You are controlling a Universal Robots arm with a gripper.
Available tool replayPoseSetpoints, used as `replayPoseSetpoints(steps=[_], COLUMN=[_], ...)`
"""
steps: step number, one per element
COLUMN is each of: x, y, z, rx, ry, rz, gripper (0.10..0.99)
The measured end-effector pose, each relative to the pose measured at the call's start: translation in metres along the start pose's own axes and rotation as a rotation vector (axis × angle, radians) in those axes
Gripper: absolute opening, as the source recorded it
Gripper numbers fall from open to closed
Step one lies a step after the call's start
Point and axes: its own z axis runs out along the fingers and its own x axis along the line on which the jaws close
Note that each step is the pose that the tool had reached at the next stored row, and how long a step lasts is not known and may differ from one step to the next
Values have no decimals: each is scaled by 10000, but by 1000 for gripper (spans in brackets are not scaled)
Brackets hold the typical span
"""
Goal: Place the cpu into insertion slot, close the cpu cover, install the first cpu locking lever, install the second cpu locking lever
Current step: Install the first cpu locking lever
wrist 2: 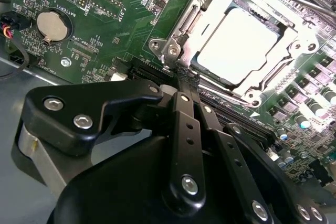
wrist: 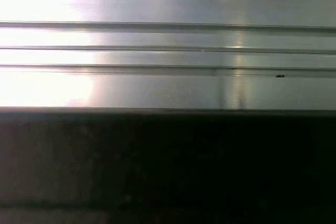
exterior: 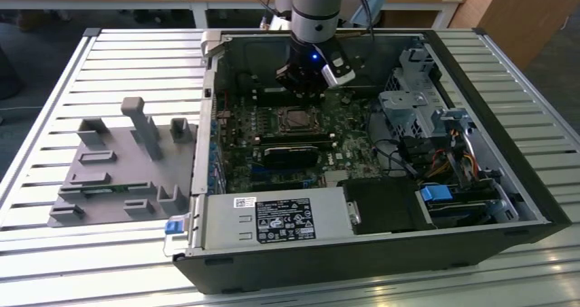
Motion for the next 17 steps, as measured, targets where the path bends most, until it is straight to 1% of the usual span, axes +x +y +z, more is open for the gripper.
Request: replayPoseSetpoints(steps=[11, 17], x=[-1, 0], y=[2, 0], z=[-15, -6], rx=[2, 149], ry=[-1, 1], rz=[0, -3], gripper=[114, 114])
